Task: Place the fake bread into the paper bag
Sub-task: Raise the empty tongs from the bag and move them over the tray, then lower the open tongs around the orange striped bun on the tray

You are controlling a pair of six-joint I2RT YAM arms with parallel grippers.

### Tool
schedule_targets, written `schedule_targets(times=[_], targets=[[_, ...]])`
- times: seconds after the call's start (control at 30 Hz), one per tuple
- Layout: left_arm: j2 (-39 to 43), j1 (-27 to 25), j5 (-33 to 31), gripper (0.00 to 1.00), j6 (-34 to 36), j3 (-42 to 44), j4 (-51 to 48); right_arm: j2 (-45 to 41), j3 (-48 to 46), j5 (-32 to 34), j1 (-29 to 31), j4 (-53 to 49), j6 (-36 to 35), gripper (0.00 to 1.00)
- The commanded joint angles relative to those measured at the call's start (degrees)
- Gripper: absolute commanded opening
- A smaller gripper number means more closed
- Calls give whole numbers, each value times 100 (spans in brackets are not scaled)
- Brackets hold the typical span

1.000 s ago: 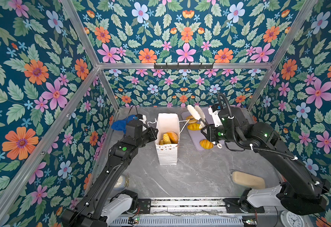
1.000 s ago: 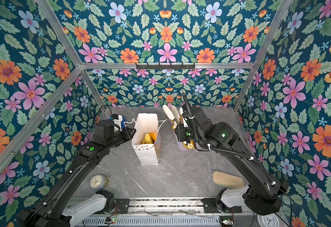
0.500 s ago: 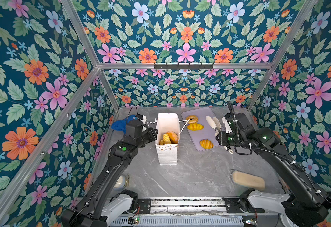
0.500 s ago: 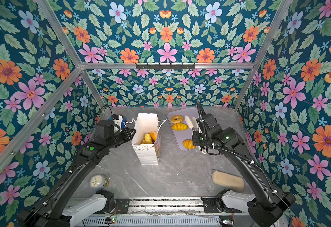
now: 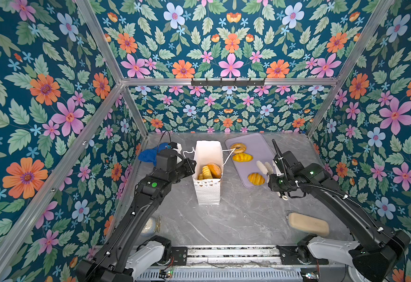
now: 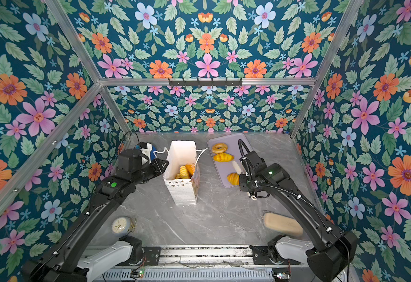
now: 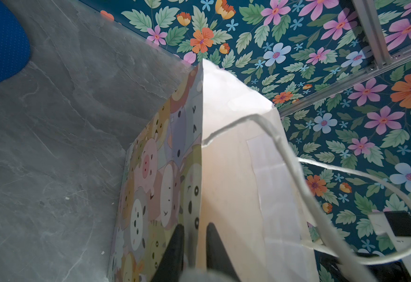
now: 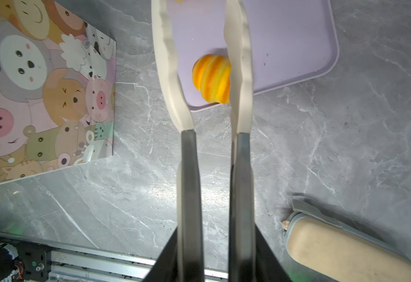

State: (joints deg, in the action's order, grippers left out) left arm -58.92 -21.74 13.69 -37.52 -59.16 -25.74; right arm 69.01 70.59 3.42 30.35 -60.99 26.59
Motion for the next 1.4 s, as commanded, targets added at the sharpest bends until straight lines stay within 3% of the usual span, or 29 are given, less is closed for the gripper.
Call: schedule_targets(times=[0.0,0.5,0.73,0.93,1.37], targets=[[11,-2,28,20,52,18,60,11,-68,141,-23,123,-18,37],[-6,-3,63,20,43,124,178,561,-281,-182,-181,88,-271,37],[-44,3,90,20,49,123,229,428,-423,-856,54,141,-251,35],[-76,3,124,20,30,144,263,772,-439,-746,580,170,-145,34],[13,3,63,20,26,168,236,1694,-251,-416,583,426,-203,34]])
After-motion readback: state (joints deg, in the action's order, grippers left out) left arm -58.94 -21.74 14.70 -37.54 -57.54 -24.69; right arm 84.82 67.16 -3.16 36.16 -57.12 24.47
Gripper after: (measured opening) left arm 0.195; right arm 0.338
